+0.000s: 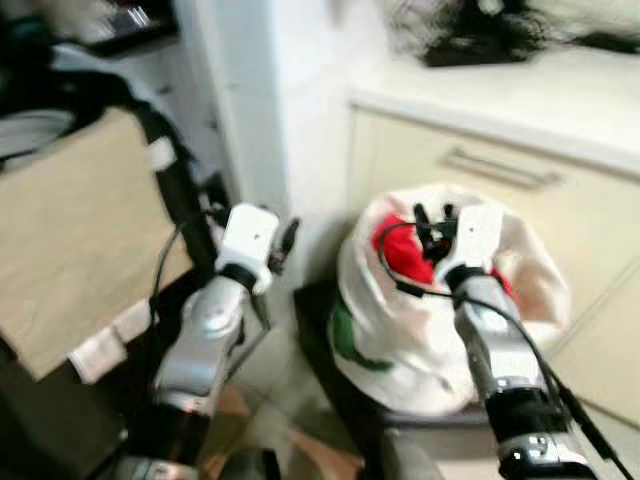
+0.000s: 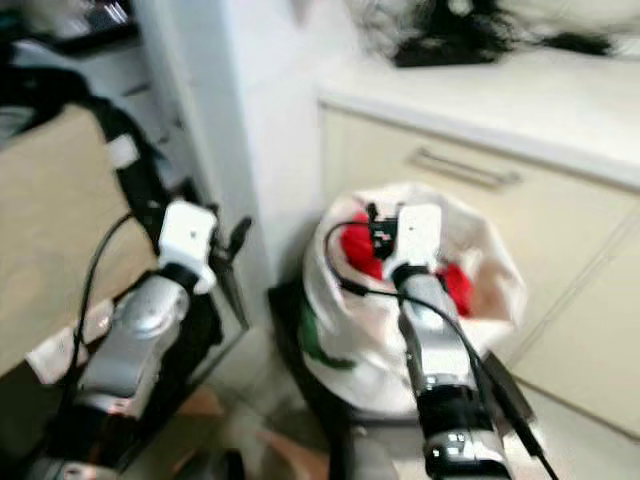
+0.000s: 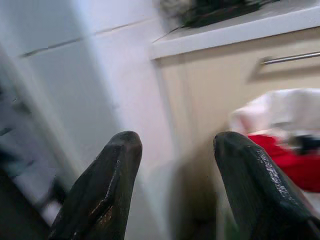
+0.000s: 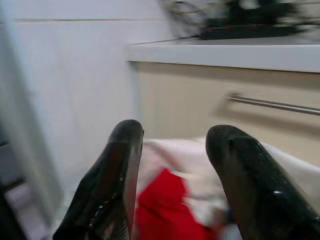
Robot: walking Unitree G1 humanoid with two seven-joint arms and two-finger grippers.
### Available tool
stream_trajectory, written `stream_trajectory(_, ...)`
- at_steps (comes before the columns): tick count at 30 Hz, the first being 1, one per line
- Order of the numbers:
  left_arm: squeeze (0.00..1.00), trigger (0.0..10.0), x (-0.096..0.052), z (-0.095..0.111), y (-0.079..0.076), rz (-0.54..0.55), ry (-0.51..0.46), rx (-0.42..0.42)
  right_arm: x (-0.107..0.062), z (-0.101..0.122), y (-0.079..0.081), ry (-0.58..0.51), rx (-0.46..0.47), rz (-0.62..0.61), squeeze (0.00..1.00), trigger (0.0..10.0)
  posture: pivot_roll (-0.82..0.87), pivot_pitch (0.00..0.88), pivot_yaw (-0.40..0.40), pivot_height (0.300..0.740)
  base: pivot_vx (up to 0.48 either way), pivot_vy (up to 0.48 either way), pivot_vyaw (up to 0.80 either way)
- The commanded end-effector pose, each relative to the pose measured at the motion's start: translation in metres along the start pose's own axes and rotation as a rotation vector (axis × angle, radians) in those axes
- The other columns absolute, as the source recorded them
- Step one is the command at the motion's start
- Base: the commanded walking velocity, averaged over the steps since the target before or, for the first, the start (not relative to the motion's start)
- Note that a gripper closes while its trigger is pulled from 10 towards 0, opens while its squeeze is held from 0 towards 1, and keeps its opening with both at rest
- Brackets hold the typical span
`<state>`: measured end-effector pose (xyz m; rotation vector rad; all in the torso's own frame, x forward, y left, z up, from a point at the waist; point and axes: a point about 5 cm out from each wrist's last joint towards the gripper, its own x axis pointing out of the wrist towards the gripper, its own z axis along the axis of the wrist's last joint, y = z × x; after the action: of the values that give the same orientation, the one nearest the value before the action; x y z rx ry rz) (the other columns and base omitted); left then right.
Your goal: Clothes washing
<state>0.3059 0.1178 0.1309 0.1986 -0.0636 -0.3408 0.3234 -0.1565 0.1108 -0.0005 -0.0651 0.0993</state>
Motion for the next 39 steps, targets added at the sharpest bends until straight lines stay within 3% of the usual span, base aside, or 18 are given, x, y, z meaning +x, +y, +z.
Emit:
stream_trajectory(1,0.0,10.0,0.001,0.001,0.004,0.002,-0.002,0.017,0.002,0.002,0.002,-0.012,0.017,0.001,1.0,10.0,-0.13,0.0,0.032,0.668,0.0,0.0,-0.58)
stream_trajectory(3,0.0,10.0,0.002,0.002,0.005,-0.003,-0.001,0.032,0.001,0.004,0.008,-0.029,-0.01,0.022,1.0,10.0,-0.13,0.0,0.035,0.668,0.0,0.0,-0.3)
stream_trajectory(4,0.0,10.0,0.003,0.002,0.005,-0.004,-0.002,0.037,0.001,0.005,0.01,-0.036,-0.017,0.032,0.8,10.0,-0.13,0.0,0.035,0.668,0.0,0.0,0.0)
stream_trajectory(5,0.0,10.0,0.003,0.002,0.005,-0.007,-0.004,0.042,0.003,0.003,0.009,-0.021,-0.063,0.002,0.0,10.0,-0.13,0.0,0.036,0.668,0.0,0.0,0.0)
stream_trajectory(10,0.0,10.0,0.006,0.008,0.006,-0.017,-0.029,0.087,0.005,0.007,-0.002,-0.045,-0.002,-0.068,0.0,10.0,-0.13,0.0,0.041,0.668,0.0,0.0,-0.44)
stream_trajectory(14,0.0,10.0,0.009,0.029,0.006,-0.042,-0.094,0.115,0.005,0.021,-0.008,-0.091,-0.034,-0.114,0.0,10.0,-0.14,0.0,0.046,0.668,0.0,0.0,-0.18)
stream_trajectory(23,0.0,10.0,0.001,0.027,0.009,-0.057,-0.079,0.136,-0.002,0.017,-0.01,-0.073,-0.061,-0.128,0.0,10.0,-0.14,0.025,0.053,0.668,0.0,0.0,0.0)
stream_trajectory(30,0.0,10.0,-0.004,0.038,0.006,-0.05,-0.128,0.088,-0.013,0.014,-0.006,-0.056,-0.052,-0.114,0.0,10.0,-0.15,0.052,0.053,0.668,0.461,0.0,0.0)
stream_trajectory(39,0.0,10.0,-0.004,0.045,0.009,-0.035,-0.128,0.115,-0.017,0.018,-0.007,-0.052,-0.058,-0.109,0.0,10.0,-0.15,0.099,0.054,0.668,0.478,0.0,0.0)
